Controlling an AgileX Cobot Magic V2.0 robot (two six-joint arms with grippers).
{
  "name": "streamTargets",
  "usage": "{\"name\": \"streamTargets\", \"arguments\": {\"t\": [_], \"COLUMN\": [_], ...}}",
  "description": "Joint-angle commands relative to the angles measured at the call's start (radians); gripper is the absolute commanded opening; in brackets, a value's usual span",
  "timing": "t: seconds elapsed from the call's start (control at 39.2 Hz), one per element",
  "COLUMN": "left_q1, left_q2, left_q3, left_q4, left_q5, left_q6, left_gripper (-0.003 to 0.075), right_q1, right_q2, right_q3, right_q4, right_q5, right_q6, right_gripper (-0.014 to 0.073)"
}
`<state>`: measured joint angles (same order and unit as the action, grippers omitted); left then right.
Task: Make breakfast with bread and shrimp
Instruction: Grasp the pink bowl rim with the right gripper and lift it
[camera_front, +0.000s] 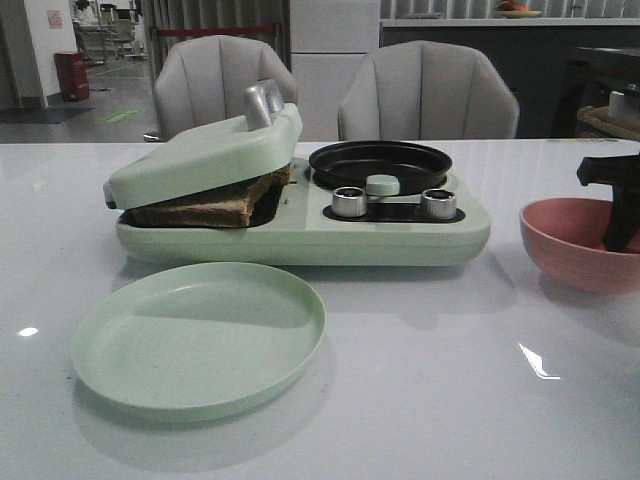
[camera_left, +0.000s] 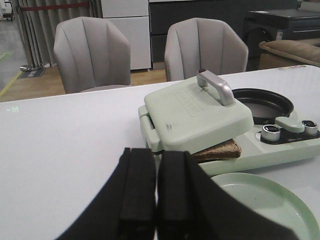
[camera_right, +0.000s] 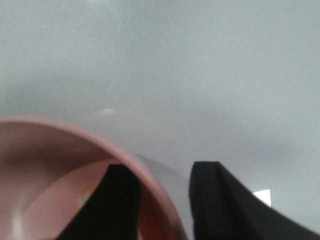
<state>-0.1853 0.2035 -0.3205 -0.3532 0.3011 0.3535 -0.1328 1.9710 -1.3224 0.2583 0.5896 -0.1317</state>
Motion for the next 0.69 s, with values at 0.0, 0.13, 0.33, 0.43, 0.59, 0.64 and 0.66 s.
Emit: {"name": "streamTargets", "arguments": {"t": [0.0,0.13,0.33,0.43,0.59,0.64,0.66], "left_q1": [-0.008,-0.008,-0.008,-0.008,-0.008,-0.008,-0.008], "left_q2": [0.010,0.010,0.010,0.010,0.010,0.010,0.010], "left_q3": [-0.027,-0.027,-0.027,-0.027,-0.027,-0.027,-0.027], "left_q4": [-0.015,-0.015,-0.015,-0.015,-0.015,-0.015,-0.015], "left_q5": [-0.083,-0.083,-0.083,-0.083,-0.083,-0.083,-0.083], "left_q6": [-0.012,-0.012,-0.012,-0.012,-0.012,-0.012,-0.012], "left_gripper": [0.0120,0.0120,0.0120,0.0120,0.0120,0.0120,0.0120], "right_q1": [-0.006,-0.006,-0.006,-0.006,-0.006,-0.005,-0.004], "right_q2": [-0.051,-0.051,-0.055,-0.073,-0.104,-0.112,-0.113], "right_q3": [-0.033,-0.033,-0.035,-0.060,-0.156,-0.196,-0.214], "right_q4": [0.005,0.005,0.007,-0.012,-0.013,-0.013,-0.012], "right_q5": [-0.038,-0.042,-0.047,-0.042,-0.003,0.018,0.028], "right_q6": [-0.011,-0.011,-0.011,-0.011,-0.011,-0.011,-0.011], "right_gripper": [0.0176,0.0133,0.0133,0.0133,0.0133,0.0133,0.0133]}}
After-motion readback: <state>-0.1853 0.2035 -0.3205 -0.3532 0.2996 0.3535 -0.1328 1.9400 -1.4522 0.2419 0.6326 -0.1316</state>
